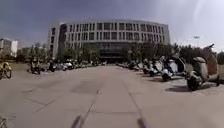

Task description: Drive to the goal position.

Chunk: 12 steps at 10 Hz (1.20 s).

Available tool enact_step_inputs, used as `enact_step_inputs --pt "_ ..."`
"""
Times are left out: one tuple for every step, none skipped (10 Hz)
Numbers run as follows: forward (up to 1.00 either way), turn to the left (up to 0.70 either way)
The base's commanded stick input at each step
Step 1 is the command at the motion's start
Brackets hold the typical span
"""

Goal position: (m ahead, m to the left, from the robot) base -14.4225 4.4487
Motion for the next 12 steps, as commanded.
enact_step_inputs --pt "0.0 1.0" --pt "0.0 1.0" --pt "0.0 1.0" --pt "0.0 1.0" --pt "0.0 1.0" --pt "0.0 1.0" --pt "0.0 1.0" --pt "0.0 1.0" --pt "0.0 1.0" --pt "0.0 1.0" --pt "0.0 1.0" --pt "0.0 1.0"
